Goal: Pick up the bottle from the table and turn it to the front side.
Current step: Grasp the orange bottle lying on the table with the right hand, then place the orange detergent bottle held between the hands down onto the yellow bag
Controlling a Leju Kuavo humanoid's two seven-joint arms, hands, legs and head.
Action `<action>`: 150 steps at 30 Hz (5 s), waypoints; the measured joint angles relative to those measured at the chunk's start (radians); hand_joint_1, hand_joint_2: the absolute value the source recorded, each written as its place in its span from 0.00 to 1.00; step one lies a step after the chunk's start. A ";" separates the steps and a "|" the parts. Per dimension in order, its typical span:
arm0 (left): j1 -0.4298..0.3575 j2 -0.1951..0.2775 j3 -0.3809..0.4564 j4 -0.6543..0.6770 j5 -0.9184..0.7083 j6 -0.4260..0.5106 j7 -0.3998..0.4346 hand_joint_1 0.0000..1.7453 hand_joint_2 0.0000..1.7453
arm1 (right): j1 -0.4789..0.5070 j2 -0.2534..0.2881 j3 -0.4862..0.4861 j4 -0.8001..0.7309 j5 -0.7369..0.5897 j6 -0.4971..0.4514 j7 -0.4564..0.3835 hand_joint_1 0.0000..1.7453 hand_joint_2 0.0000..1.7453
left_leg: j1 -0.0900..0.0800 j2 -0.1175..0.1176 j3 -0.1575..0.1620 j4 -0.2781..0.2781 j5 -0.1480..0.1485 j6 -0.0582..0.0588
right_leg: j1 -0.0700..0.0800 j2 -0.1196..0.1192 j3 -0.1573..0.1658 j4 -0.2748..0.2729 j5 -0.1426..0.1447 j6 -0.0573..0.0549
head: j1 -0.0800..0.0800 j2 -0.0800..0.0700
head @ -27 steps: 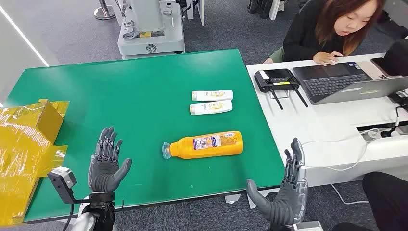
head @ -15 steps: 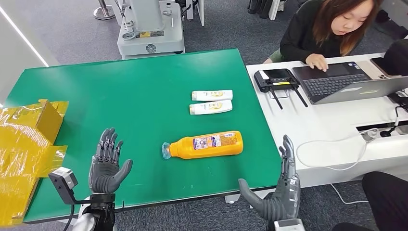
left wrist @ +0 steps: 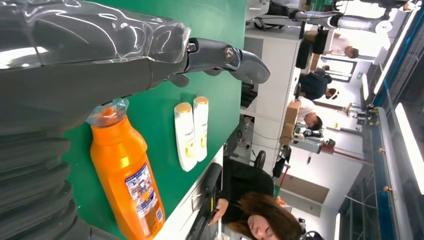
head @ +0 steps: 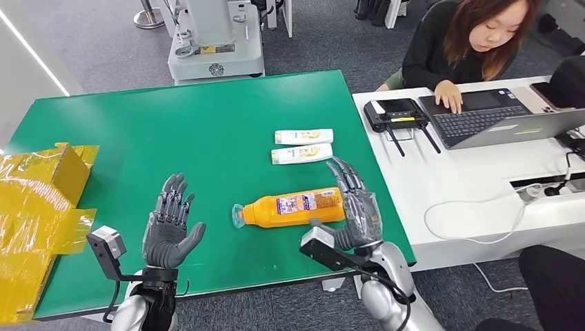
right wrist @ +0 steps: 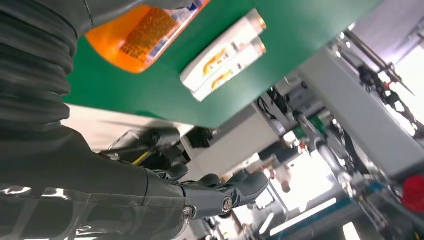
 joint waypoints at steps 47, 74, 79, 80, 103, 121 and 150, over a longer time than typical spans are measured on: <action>-0.061 0.010 -0.002 0.208 0.548 -0.362 0.197 0.00 1.00 | -0.694 -0.102 0.439 0.809 -0.185 0.709 -0.041 0.51 1.00 | 0.000 -0.001 -0.001 0.001 0.002 0.002 | 0.000 -0.001 -0.001 0.000 0.002 0.001 | 0.000 0.000; -0.065 0.040 0.012 0.248 0.287 -0.122 0.023 0.00 1.00 | -0.435 -0.254 0.351 0.463 -0.673 0.504 -0.177 1.00 1.00 | 0.000 -0.010 -0.005 0.002 0.001 0.002 | 0.000 -0.009 -0.001 -0.001 0.000 0.003 | 0.000 0.000; -0.046 0.048 0.025 0.202 0.169 -0.029 -0.031 0.00 1.00 | -0.183 -0.277 0.246 0.176 -0.626 0.372 -0.172 1.00 1.00 | 0.000 -0.012 -0.006 0.001 0.000 0.002 | 0.000 -0.011 -0.002 -0.001 -0.002 0.003 | 0.000 0.000; -0.044 0.050 0.027 0.195 0.157 -0.018 -0.038 0.00 1.00 | -0.140 -0.277 0.231 0.130 -0.615 0.352 -0.171 1.00 1.00 | 0.000 -0.012 -0.006 0.001 0.000 0.002 | 0.000 -0.011 -0.002 -0.001 -0.002 0.003 | 0.000 0.000; -0.191 0.045 0.033 0.142 -0.010 -0.070 0.022 0.00 1.00 | -0.159 -0.028 0.045 0.060 -0.717 0.217 -0.337 1.00 1.00 | 0.000 -0.007 -0.006 0.001 0.005 0.003 | 0.000 -0.006 -0.004 0.000 0.003 0.002 | 0.000 0.000; -0.409 0.003 -0.019 0.182 -0.060 -0.010 -0.021 0.00 1.00 | -0.562 0.218 0.103 0.524 -0.669 0.265 -0.299 1.00 1.00 | 0.001 -0.007 -0.008 0.001 0.006 0.002 | 0.001 -0.006 -0.006 0.001 0.004 0.003 | 0.000 0.000; -0.800 0.034 0.078 0.723 0.090 -0.393 0.103 0.00 1.00 | -0.606 0.266 0.154 0.760 -0.531 0.248 -0.282 1.00 1.00 | 0.001 -0.007 -0.010 0.002 0.006 0.002 | 0.000 -0.006 -0.007 0.001 0.004 0.002 | 0.000 0.000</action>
